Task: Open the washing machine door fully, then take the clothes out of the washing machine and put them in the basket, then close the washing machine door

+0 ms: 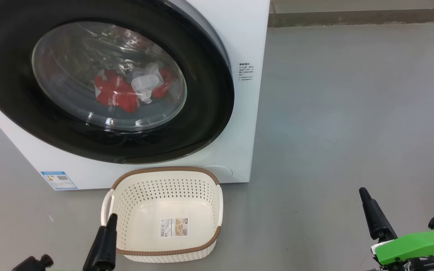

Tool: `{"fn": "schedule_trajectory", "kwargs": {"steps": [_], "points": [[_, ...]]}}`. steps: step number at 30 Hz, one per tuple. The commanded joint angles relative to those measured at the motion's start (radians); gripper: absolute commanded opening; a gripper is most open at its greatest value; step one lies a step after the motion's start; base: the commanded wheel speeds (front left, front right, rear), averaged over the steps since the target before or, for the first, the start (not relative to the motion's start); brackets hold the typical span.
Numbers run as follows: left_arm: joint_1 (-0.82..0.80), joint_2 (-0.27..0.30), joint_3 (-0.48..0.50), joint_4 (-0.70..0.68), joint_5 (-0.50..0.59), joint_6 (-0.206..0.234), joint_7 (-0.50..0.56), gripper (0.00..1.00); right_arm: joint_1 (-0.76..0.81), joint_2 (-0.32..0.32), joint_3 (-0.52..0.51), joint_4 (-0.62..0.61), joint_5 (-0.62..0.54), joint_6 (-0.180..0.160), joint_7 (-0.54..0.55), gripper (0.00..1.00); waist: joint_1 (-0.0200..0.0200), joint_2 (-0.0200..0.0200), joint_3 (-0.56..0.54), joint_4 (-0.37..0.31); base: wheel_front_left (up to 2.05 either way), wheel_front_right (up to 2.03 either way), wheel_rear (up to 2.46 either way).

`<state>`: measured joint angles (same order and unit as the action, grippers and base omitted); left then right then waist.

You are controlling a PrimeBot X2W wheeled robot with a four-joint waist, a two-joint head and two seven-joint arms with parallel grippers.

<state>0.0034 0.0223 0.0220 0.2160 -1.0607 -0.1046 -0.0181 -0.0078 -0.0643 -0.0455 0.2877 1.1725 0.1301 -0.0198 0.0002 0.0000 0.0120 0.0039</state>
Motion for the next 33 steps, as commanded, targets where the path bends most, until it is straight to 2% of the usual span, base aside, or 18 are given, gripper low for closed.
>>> {"fn": "schedule_trajectory", "kwargs": {"steps": [1, 17, 33], "points": [[-0.015, 0.016, 0.003, -0.041, 0.049, 0.007, -0.015, 1.00, -0.012, -0.024, 0.018, -0.031, -0.043, 0.000, -0.016, 1.00, -0.0001, 0.0000, 0.000, 0.001, 0.00, 0.00, 0.00], [-0.004, 0.018, -0.026, -0.081, 0.269, 0.032, -0.063, 1.00, -0.009, -0.051, 0.068, -0.048, -0.203, 0.000, -0.063, 1.00, -0.0001, 0.0000, 0.002, 0.003, 0.00, 0.00, 0.00], [0.005, 0.021, -0.044, -0.105, 0.462, 0.047, -0.110, 1.00, -0.004, -0.066, 0.074, -0.058, -0.362, 0.000, -0.110, 1.00, -0.0001, 0.0000, 0.002, 0.002, 0.00, 0.00, 0.00]]}}
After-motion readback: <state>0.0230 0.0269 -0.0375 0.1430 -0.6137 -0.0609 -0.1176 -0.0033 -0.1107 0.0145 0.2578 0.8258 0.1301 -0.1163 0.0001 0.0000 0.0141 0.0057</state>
